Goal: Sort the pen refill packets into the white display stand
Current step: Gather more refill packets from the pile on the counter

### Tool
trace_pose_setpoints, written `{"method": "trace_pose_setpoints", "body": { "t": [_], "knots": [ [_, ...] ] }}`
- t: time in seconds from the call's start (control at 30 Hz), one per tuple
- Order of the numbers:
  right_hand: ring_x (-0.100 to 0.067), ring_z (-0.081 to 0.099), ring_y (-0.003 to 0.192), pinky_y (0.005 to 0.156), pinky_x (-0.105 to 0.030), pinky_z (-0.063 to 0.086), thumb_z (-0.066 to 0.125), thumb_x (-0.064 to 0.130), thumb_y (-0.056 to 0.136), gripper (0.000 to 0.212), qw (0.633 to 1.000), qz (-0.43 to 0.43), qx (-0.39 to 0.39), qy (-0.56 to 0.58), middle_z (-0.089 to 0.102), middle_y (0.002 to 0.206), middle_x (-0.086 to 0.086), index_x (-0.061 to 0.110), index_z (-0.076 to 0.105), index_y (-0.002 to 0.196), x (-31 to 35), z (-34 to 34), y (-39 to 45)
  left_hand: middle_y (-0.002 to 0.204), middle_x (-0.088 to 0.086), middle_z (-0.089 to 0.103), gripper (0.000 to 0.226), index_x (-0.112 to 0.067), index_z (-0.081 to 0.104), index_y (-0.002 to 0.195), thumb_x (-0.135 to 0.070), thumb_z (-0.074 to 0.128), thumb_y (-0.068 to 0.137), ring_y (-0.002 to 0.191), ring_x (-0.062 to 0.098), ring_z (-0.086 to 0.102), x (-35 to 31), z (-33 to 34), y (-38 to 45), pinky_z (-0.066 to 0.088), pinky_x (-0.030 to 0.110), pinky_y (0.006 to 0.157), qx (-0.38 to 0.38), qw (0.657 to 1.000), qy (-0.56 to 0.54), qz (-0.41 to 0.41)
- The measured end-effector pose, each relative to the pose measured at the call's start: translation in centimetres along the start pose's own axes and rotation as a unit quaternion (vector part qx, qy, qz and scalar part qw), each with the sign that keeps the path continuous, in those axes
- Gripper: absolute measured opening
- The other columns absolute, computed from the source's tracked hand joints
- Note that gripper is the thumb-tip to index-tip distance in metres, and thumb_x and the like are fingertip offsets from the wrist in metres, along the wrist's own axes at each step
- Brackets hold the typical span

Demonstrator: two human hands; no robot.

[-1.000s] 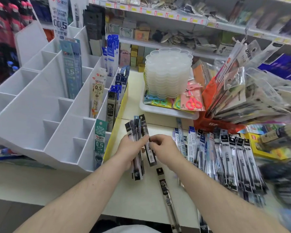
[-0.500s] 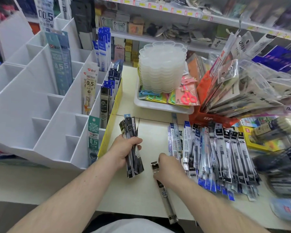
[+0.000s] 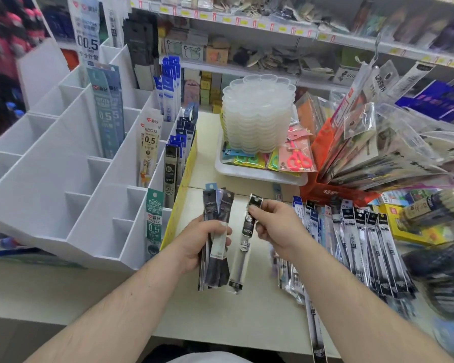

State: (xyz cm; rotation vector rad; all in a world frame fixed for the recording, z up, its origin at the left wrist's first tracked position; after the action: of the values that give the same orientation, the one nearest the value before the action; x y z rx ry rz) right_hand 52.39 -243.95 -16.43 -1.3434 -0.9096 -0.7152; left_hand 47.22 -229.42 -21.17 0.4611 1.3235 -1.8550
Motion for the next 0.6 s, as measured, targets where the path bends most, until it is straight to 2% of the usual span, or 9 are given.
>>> {"method": "trace_pose_setpoints", "body": {
  "t": [0.1,0.23,0.37,0.47,0.6],
  "knots": [
    [-0.012,0.041,0.041,0.042,-0.023,0.031,0.065,0.006,0.094,0.027,0.997,-0.068,-0.026,-0.033,0.052,0.055,0.001,0.012,0.057,0.07,2.8,1.0,-0.5,0.085,0.014,0.071,0.038,-0.004,0.068,0.106,-0.011,0.065,0.069,0.067,0.024,0.068,-1.4,2.1,-0.8,0.056,0.031,0.062,0.071,0.997,-0.002,0.021],
    [-0.013,0.045,0.042,0.044,-0.026,0.036,0.067,0.008,0.093,0.025,0.991,-0.114,-0.058,-0.039,0.049,0.055,-0.002,0.009,0.055,0.071,4.8,1.3,-1.1,0.092,0.012,0.072,0.036,-0.008,0.069,0.108,-0.015,0.066,0.073,0.076,0.024,0.068,-3.7,2.8,-2.1,0.056,0.035,0.073,0.1,0.992,0.03,0.067],
    [-0.014,0.047,0.044,0.046,-0.029,0.039,0.067,0.009,0.093,0.024,0.988,-0.137,-0.075,-0.02,0.049,0.056,-0.001,0.011,0.054,0.073,6.7,2.2,-1.7,0.072,0.005,0.064,0.032,-0.009,0.065,0.096,-0.007,0.067,0.065,0.063,0.019,0.061,-6.2,2.8,-3.7,0.052,0.03,0.062,0.085,0.988,0.069,0.111],
    [-0.013,0.046,0.042,0.045,-0.025,0.036,0.07,0.015,0.092,0.02,0.991,-0.126,-0.033,0.011,0.049,0.059,-0.001,0.013,0.055,0.079,8.0,3.6,-2.2,0.068,0.005,0.064,0.033,-0.008,0.063,0.094,-0.005,0.067,0.061,0.059,0.018,0.061,-8.2,2.2,-4.9,0.053,0.029,0.057,0.051,0.988,0.056,0.134],
    [-0.015,0.042,0.045,0.047,-0.027,0.033,0.069,0.008,0.091,0.015,0.989,-0.13,0.059,-0.038,0.048,0.051,0.001,0.008,0.062,0.078,9.8,6.5,-3.0,0.077,0.005,0.07,0.044,-0.006,0.064,0.104,-0.01,0.071,0.061,0.068,0.016,0.066,-11.0,1.3,-6.8,0.052,0.031,0.064,0.014,0.982,0.085,0.17]
  ]
}}
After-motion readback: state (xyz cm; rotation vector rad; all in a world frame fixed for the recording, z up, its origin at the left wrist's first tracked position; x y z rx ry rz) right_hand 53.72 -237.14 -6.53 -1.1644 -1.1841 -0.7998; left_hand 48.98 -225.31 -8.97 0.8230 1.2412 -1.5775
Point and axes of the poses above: each hand's wrist, its own y-axis towards the middle knuckle, its own z-axis out of the palm, x = y × z, the point moved 10 cm from there along y, towards the middle knuckle
